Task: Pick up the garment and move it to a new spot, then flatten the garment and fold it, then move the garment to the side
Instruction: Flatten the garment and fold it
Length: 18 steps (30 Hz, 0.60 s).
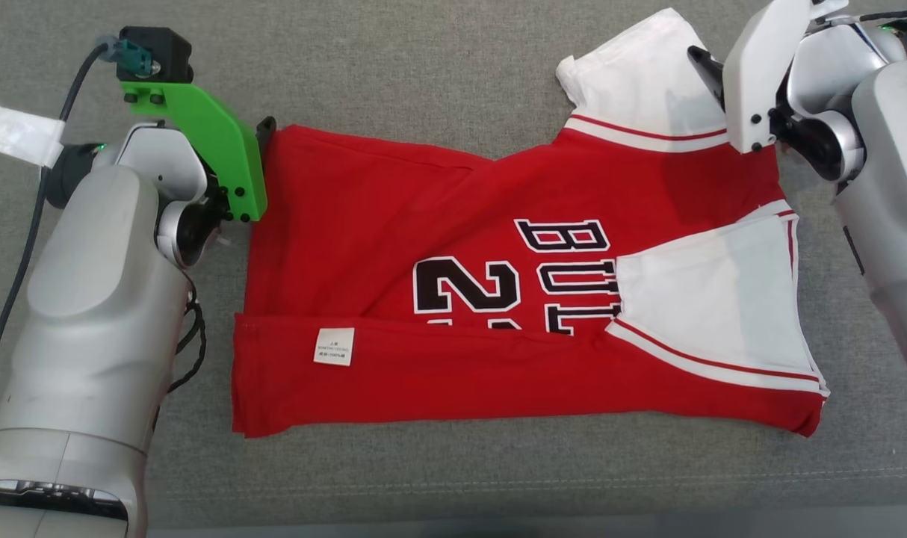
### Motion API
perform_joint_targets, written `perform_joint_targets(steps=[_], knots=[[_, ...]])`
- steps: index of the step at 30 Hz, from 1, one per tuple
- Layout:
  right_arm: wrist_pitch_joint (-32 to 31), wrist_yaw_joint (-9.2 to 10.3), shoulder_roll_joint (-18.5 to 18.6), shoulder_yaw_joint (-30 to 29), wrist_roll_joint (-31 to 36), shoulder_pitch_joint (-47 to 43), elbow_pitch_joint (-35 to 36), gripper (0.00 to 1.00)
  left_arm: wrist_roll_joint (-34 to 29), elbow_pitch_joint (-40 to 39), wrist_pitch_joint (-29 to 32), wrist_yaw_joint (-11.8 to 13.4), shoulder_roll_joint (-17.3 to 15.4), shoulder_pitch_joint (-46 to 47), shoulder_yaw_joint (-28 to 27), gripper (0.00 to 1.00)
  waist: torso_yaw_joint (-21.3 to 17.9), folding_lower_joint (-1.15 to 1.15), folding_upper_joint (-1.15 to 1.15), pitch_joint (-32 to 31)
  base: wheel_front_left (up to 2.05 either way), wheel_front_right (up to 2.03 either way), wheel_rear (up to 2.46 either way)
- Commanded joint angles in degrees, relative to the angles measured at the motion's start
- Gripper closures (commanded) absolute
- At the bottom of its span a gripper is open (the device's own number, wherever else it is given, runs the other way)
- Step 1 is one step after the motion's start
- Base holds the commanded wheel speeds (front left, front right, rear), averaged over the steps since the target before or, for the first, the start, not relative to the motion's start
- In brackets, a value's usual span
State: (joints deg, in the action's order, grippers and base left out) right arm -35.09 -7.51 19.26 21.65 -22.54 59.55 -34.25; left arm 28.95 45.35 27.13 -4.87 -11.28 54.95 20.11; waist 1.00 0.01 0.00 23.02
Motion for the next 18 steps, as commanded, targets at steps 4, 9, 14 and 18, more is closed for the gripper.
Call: perform_joint_targets(steps=[4,9,14,18], knots=[[1.99,0.04,1.18,0.15,-0.37,1.37,-2.19,0.00,0.73,1.64,-0.55,-0.27,0.83,2.37,0.05,0.00,-0.23,-0.01,0.00,1.91,0.00,0.00,0.00],[3.17,0.04,1.69,0.16,-0.48,1.96,-4.19,0.00,1.11,3.21,0.22,-0.73,1.56,3.15,0.82,0.00,0.04,-0.01,0.00,2.10,0.00,0.00,0.00],[3.87,0.04,1.84,0.03,-0.11,2.94,-5.64,0.00,1.23,4.38,1.53,-0.98,2.02,3.76,1.75,0.00,0.10,-0.01,0.00,2.77,0.00,0.00,0.00],[4.38,0.04,2.07,-0.14,0.29,4.02,-6.37,0.00,1.96,5.23,2.89,-1.20,2.95,3.35,2.29,0.00,0.31,-0.01,0.00,3.27,0.00,0.00,0.00]])
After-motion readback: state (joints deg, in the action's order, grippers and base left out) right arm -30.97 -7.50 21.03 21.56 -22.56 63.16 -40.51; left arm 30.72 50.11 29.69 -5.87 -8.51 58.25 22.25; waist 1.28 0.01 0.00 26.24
